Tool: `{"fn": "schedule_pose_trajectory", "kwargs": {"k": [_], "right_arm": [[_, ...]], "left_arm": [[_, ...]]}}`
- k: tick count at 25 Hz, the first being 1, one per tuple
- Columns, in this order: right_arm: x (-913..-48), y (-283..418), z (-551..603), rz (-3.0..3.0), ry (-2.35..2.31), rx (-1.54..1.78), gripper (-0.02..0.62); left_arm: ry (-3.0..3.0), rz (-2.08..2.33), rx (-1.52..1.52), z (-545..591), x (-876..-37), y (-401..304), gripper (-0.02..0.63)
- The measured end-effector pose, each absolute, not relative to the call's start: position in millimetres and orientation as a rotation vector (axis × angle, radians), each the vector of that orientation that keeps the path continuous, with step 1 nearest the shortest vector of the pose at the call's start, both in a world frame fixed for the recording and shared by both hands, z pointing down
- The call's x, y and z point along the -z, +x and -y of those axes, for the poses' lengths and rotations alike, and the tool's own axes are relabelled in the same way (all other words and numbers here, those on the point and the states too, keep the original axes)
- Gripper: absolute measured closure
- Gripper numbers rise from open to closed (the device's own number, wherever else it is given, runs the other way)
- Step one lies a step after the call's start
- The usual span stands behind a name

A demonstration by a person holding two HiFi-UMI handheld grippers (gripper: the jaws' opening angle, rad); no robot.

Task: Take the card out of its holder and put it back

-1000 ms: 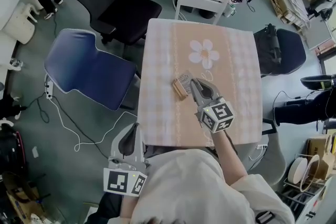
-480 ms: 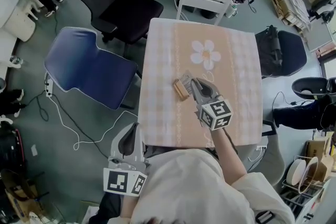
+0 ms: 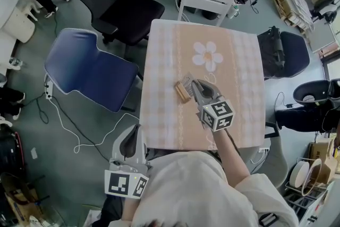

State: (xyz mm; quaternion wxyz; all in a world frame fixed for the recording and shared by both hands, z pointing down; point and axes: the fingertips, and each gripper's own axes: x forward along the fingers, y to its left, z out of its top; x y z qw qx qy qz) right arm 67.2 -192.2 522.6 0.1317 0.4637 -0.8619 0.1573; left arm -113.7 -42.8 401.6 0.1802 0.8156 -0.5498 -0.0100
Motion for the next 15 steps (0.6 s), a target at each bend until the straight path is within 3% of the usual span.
{"fn": "schedule_pose_trajectory", "kwargs": {"k": [15], "right_arm": [[-523.2,67.1,193.6,2.436,1.322,-0.489,0.58]], "left_arm": [[2.284,1.563,0.041,44.3,-402.6,-122.3,0.606]]}}
